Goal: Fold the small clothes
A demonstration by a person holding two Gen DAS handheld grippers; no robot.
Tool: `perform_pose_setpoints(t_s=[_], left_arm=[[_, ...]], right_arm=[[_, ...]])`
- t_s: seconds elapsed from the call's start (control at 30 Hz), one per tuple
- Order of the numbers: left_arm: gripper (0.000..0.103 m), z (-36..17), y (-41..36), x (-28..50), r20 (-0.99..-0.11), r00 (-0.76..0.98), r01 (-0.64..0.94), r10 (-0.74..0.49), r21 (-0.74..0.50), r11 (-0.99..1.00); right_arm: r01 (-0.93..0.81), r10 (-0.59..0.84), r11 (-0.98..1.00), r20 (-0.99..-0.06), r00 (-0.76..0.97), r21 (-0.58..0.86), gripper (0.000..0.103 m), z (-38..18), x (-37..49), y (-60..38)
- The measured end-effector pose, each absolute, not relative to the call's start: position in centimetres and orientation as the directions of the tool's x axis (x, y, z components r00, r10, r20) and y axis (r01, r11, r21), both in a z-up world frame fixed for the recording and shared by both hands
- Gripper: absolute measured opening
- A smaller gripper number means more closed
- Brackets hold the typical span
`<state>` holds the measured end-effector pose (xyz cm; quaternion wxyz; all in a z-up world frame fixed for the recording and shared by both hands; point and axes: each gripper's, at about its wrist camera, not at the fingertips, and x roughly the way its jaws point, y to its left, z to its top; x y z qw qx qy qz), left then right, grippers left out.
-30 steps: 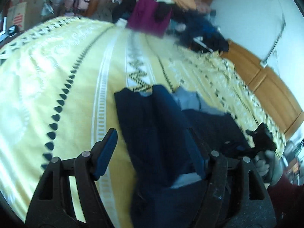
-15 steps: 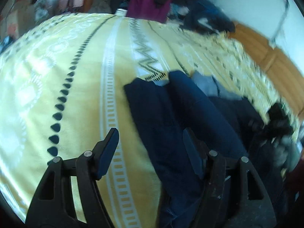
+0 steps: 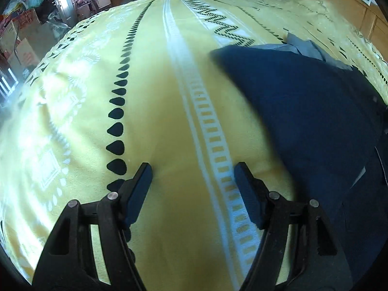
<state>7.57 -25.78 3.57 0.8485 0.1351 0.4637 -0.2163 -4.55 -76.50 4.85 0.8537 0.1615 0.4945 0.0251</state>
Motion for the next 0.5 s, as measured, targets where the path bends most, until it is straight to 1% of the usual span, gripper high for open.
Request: perform_pose_setpoints(t_s=[0.07,0.17,0.23,0.3,0.37,0.43,0.5], left_arm=[[0.071,3.6,-25.8,7.6,-0.847,0.479,0.49,-0.23,0.041,0.871],[0.066,5.8,-25.4,6.4,-0.824,0.526,0.459,-0.212,0.065,0.886],[0.067,8.2,-24.9,4.0,-0.778,0.567,0.472,-0.271,0.037,0.881],[0.069,9.8,-25.4,0.9,-0.758,0.56,0.539,-0.333,0.028,0.842],[0.069,9.8,-26.4,-2.1,-0.771,0.523,0.614,-0.362,0.046,0.788],[0.07,8.8,-27.3,-3.8,-0.8,0.497,0.653,-0.337,0.089,0.753],[0.07,7.7,-28.0,-4.3,-0.818,0.496,0.656,-0.291,0.133,0.743]], right_arm=[[0.104,0.217,0.943,-0.822,0.527,0.316,0.012,4.4,-4.9,-76.8],[0.09,0.25,0.933,-0.805,0.537,0.35,0.021,4.5,-4.9,-76.6],[0.084,0.258,0.931,-0.804,0.536,0.355,0.025,4.2,-4.8,-75.8],[0.083,0.261,0.93,-0.803,0.535,0.358,0.03,4.4,-4.6,-75.5],[0.08,0.272,0.925,-0.797,0.539,0.37,0.039,4.4,-4.2,-75.2],[0.082,0.276,0.922,-0.793,0.543,0.378,0.04,4.3,-3.8,-75.1],[0.085,0.283,0.917,-0.787,0.548,0.389,0.04,4.2,-3.9,-75.2]])
